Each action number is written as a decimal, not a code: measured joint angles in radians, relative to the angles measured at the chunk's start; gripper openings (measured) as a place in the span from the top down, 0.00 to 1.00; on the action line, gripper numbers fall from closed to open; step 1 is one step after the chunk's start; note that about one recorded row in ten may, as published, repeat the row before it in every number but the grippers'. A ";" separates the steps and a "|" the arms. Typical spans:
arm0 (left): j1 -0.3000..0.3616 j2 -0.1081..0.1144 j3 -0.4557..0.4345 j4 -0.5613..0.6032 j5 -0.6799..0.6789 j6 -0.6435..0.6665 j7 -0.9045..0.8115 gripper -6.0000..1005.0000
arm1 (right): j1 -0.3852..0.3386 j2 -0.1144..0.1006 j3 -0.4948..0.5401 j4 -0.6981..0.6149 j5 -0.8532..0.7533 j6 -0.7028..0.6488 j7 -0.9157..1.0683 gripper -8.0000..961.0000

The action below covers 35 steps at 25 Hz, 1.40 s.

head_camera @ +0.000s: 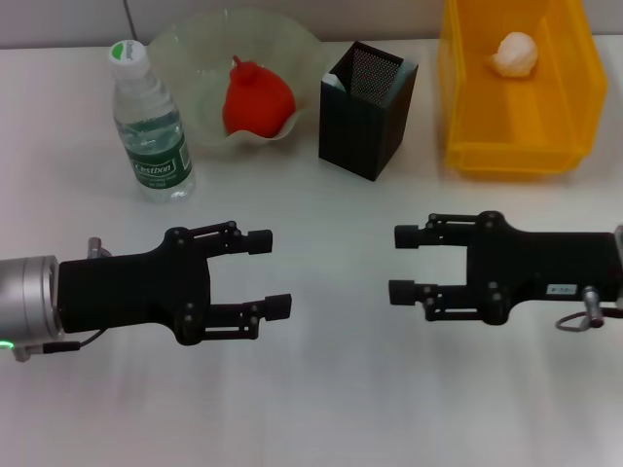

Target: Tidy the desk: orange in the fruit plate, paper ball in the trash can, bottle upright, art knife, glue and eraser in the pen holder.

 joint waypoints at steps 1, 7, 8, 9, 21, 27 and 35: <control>0.000 0.000 0.000 -0.002 0.001 -0.001 0.000 0.20 | 0.002 0.004 0.000 0.004 -0.006 0.011 -0.011 0.27; 0.001 0.000 -0.001 -0.008 0.013 -0.001 -0.002 0.20 | -0.002 0.023 0.006 0.018 -0.016 0.049 -0.088 0.27; 0.004 0.000 -0.001 -0.008 0.014 -0.001 -0.002 0.20 | -0.002 0.024 0.005 0.018 -0.016 0.053 -0.092 0.27; 0.010 0.000 -0.001 -0.008 0.015 0.001 -0.002 0.20 | 0.000 0.025 0.001 0.020 -0.016 0.056 -0.093 0.28; 0.017 0.009 -0.001 -0.008 0.038 0.015 -0.001 0.20 | 0.000 0.030 0.003 0.022 -0.017 0.064 -0.095 0.28; 0.015 0.011 0.002 -0.008 0.039 0.018 0.002 0.20 | 0.001 0.032 0.002 0.022 -0.017 0.072 -0.097 0.28; 0.008 0.012 0.011 -0.008 0.041 0.018 -0.002 0.20 | 0.000 0.033 0.000 0.022 -0.017 0.077 -0.097 0.28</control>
